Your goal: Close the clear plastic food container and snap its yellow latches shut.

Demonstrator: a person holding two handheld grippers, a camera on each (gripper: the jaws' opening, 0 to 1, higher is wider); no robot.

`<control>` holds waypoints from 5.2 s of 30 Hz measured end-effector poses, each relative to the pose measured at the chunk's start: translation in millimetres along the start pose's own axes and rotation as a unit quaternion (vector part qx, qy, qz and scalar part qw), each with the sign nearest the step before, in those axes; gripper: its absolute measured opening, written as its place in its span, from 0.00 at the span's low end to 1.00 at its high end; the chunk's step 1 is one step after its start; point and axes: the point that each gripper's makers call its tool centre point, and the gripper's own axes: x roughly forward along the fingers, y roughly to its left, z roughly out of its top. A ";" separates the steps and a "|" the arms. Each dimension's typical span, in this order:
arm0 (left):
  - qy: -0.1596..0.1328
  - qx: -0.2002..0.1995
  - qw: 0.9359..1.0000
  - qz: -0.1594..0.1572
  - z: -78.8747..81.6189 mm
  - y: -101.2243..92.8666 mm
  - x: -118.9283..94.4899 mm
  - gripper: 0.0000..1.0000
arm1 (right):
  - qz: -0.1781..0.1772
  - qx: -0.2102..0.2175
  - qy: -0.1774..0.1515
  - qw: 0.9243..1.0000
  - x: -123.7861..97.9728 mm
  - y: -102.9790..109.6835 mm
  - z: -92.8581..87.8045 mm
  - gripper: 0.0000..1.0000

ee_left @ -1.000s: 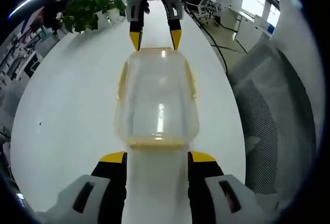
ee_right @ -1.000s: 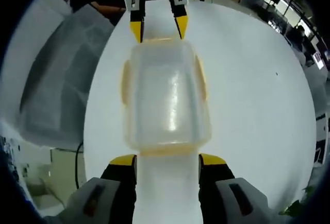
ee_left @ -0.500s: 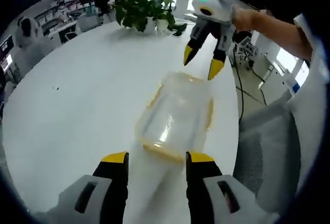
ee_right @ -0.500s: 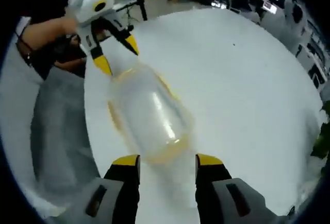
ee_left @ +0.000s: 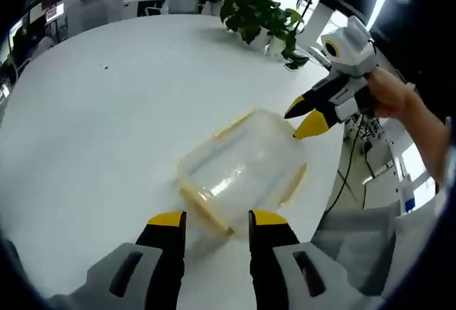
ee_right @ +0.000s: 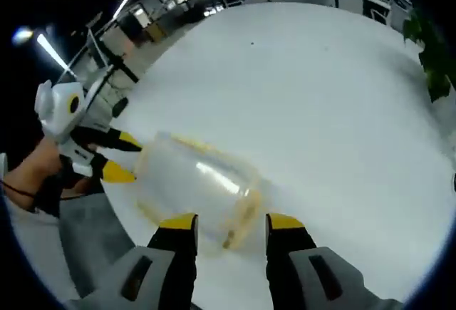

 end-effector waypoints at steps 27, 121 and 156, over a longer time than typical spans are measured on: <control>-0.023 -0.074 0.997 -0.025 4.2 1.5 5.2 0.25 | 0.005 0.065 0.038 0.997 12.2 9.1 -20.4 0.26; 0.005 0.320 0.947 -0.003 35.5 -6.8 -21.0 0.21 | -0.055 -0.371 0.122 0.919 -14.6 18.9 -20.4 0.20; 0.026 0.427 0.904 -0.019 35.8 -25.7 -1.6 0.04 | -0.039 -0.430 0.102 0.896 -3.9 34.2 -3.1 0.00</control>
